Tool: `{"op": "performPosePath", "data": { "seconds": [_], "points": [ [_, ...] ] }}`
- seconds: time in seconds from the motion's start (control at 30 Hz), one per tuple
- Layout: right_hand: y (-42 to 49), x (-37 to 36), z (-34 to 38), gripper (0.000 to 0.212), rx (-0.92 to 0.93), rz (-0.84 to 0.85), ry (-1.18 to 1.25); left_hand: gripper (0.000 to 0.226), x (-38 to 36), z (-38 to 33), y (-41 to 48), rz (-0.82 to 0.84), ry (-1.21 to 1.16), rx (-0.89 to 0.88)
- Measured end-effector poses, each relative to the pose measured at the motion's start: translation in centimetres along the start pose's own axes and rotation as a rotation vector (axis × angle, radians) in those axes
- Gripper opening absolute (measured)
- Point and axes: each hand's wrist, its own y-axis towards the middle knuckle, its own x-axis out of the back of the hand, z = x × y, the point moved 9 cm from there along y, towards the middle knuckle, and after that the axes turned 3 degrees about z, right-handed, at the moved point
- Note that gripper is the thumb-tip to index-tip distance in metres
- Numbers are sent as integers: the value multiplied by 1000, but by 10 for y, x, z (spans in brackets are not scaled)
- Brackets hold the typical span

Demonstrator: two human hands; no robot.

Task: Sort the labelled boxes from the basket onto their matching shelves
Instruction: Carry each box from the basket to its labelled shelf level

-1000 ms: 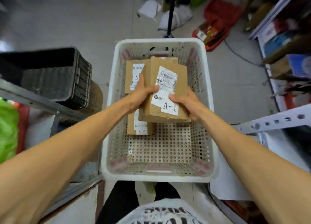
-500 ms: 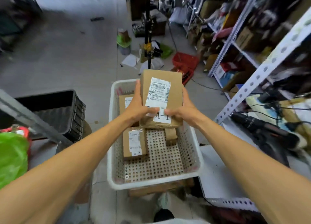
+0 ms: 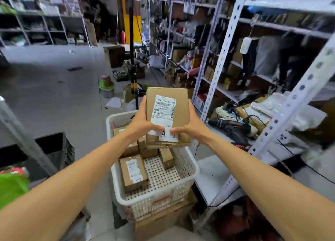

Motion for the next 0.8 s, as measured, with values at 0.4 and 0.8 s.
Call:
{"op": "performPosePath", "data": {
  "seconds": [0.4,0.8],
  "points": [
    [-152,40,4,143,61,-188,-2,132,-79,-50,-96,11,48,-147],
    [-330,130,-38,131,16,-453,-13,132,-246,-85,-164,253,23,-270]
  ]
}}
